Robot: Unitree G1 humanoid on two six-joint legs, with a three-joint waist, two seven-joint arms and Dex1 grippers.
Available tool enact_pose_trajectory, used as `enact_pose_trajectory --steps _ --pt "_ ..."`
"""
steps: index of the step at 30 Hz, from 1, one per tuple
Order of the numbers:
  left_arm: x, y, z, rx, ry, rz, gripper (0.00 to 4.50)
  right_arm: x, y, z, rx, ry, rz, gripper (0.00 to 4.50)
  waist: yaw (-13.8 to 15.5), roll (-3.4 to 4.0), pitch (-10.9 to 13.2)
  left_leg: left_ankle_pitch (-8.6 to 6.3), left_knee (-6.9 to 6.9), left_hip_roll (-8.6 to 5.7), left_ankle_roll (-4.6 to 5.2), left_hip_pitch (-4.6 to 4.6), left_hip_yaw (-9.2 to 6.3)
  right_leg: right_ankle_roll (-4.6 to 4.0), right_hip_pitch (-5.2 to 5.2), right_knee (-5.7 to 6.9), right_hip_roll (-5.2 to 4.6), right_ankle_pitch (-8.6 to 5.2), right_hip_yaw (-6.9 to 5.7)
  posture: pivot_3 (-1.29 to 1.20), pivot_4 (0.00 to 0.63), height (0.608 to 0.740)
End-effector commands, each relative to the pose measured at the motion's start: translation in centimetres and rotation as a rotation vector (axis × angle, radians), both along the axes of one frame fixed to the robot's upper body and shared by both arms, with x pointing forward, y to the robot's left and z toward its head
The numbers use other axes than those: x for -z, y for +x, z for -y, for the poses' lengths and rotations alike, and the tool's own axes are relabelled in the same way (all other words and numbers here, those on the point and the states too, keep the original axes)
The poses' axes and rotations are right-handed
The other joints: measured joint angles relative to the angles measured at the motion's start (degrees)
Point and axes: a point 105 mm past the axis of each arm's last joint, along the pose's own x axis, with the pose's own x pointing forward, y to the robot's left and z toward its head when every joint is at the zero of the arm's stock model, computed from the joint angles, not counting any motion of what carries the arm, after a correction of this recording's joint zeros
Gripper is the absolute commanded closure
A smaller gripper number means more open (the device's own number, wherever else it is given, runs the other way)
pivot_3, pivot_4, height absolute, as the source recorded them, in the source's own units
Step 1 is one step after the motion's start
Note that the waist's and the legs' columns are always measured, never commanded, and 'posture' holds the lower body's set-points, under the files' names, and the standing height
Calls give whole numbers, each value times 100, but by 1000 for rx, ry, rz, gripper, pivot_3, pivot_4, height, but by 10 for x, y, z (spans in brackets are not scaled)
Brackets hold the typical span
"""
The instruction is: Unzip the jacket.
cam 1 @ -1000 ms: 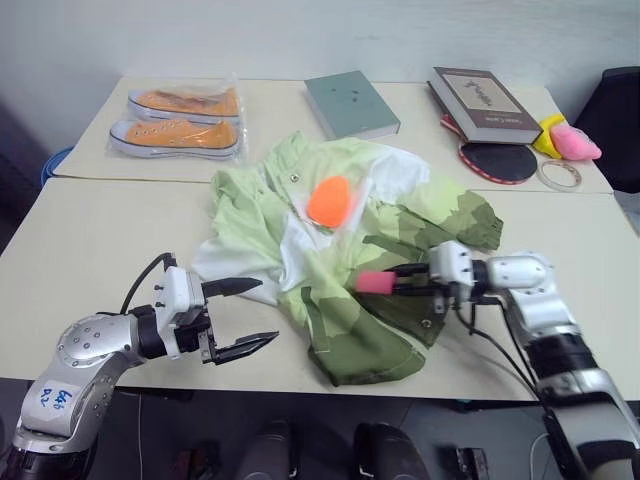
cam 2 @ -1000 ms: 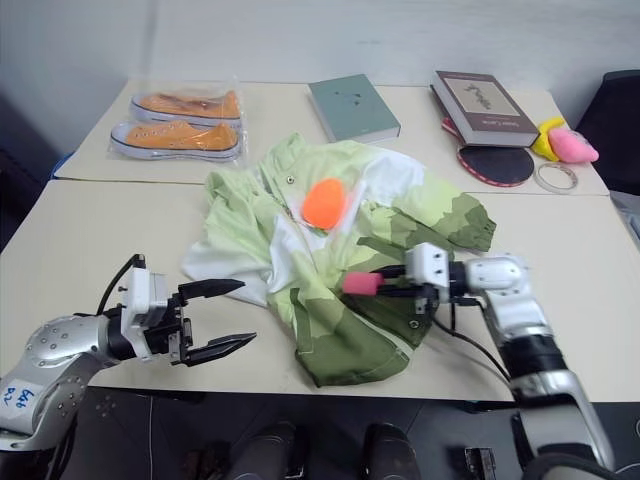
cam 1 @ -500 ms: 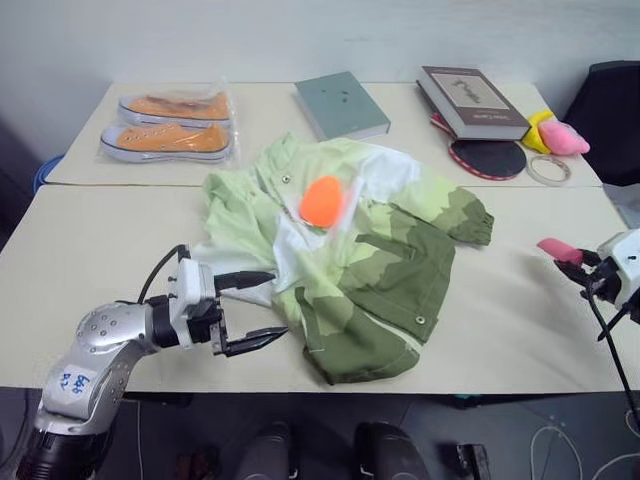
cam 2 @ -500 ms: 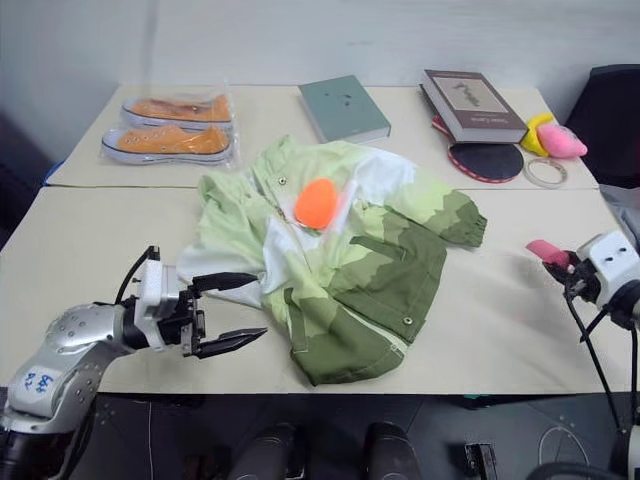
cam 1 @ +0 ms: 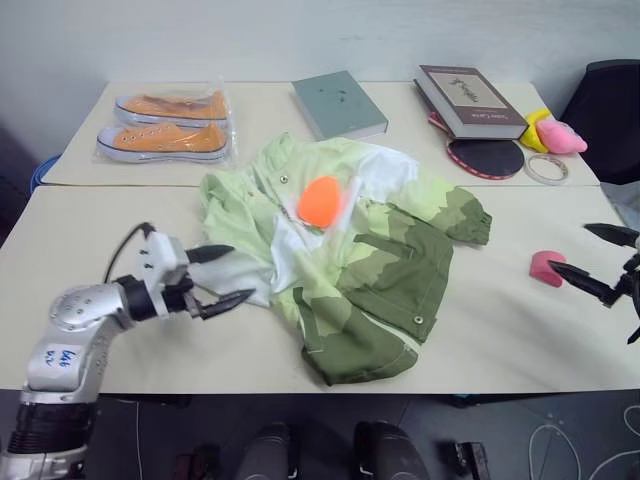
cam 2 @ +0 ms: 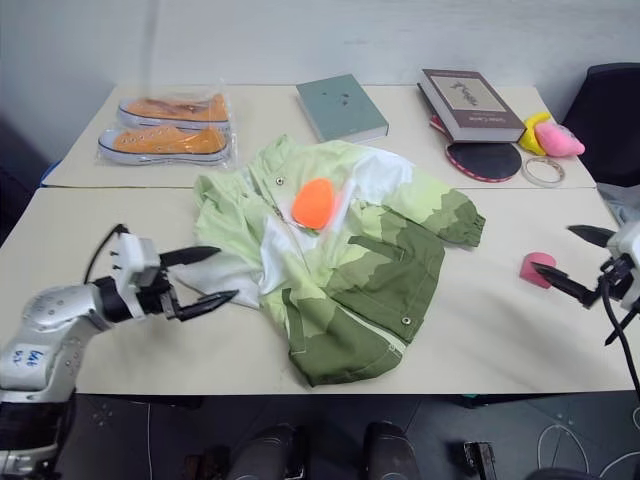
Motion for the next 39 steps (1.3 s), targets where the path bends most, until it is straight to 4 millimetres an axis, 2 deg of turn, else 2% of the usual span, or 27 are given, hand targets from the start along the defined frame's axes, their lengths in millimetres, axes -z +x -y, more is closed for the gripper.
enact_pose_trajectory --steps 1,2,4,5,6,8,10,12,14,16,18,21,24,30,31,33,36,39 --pt "-4 11 -26 -61 103 69 0 -15 -11 -80 -296 59 -31 32 7 0 0 -1 -1 1 -2 -1 1 0 -4 3 0 0 1 0 150 740" --pt "1 14 -30 -49 152 59 0 -10 -15 -114 -404 93 -81 32 13 -1 0 -1 -2 0 -2 -4 1 0 -9 4 -1 0 2 0 150 740" --pt "9 17 -35 -26 223 40 0 -5 -22 -155 -511 160 -142 32 27 -7 -3 -3 -1 4 -7 -10 1 0 -25 9 0 0 4 0 150 740" --pt "12 19 -36 -18 245 34 0 -5 -23 -167 -527 191 -158 32 47 -7 -3 -3 0 4 -8 -18 1 0 -33 10 0 0 4 0 150 740" --pt "16 24 -38 -7 287 28 0 5 -28 -187 -576 192 -223 32 62 -7 -3 -3 3 2 -8 -32 2 -1 -48 29 -3 0 4 0 150 740" --pt "20 32 -39 7 328 28 0 21 -37 -211 -636 181 -313 32 151 -8 -3 -4 13 -5 -6 -59 0 -1 -73 44 -8 0 -2 0 150 740" --pt "20 40 -37 5 325 31 0 29 -41 -222 -656 220 -380 32 207 -15 -7 -9 61 -7 2 -128 -2 -1 -130 70 -1 0 -9 0 150 740" --pt "28 48 -29 20 323 8 0 48 -45 -236 -663 208 -451 32 225 -18 -8 -11 99 -22 18 -183 -12 -1 -165 88 10 1 -25 0 150 740" --pt "36 51 -18 53 298 -18 0 69 -42 -246 -630 179 -485 32 212 -24 -10 -3 101 -55 43 -185 -11 17 -164 91 2 10 -43 0 150 740" --pt "40 53 -12 68 274 -31 0 79 -37 -250 -593 169 -503 32 199 -27 -10 7 100 -75 64 -185 -3 43 -160 86 -14 25 -35 0 150 740" --pt "41 58 -6 52 211 -58 370 86 -33 -251 -556 159 -501 408 201 -27 -10 15 101 -88 79 -185 0 63 -160 82 -25 36 -26 0 150 740" --pt "57 52 0 92 223 -142 1176 94 -37 -247 -550 116 -500 1289 206 -36 -15 21 101 -97 88 -185 -1 72 -158 84 -37 40 -27 0 150 740" --pt "72 35 7 185 235 -234 2184 93 -44 -238 -563 98 -499 2373 199 -36 -16 21 98 -98 88 -183 -4 72 -155 84 -37 40 -29 0 150 740" --pt "86 -19 29 411 202 -380 4117 93 -44 -197 -486 35 -490 4493 183 -37 -16 19 92 -100 89 -171 -1 72 -148 81 -41 40 -23 0 150 740" --pt "87 -32 33 449 195 -407 4452 91 -42 -186 -453 30 -491 4500 178 -37 -16 19 91 -99 89 -166 -1 71 -144 81 -41 40 -24 0 150 740" --pt "87 -55 40 499 165 -455 4480 88 -40 -166 -401 16 -492 4500 159 -36 -16 19 86 -98 88 -163 1 71 -142 78 -43 40 -19 0 150 740" --pt "77 -79 49 534 96 -476 4480 88 -36 -133 -323 -38 -483 4500 162 -36 -16 16 82 -98 91 -159 2 71 -134 69 -54 40 1 0 150 740" --pt "66 -104 59 567 25 -505 4480 85 -27 -91 -211 -99 -468 4500 165 -37 -15 16 82 -95 92 -159 -1 71 -127 57 -82 40 7 0 150 740"
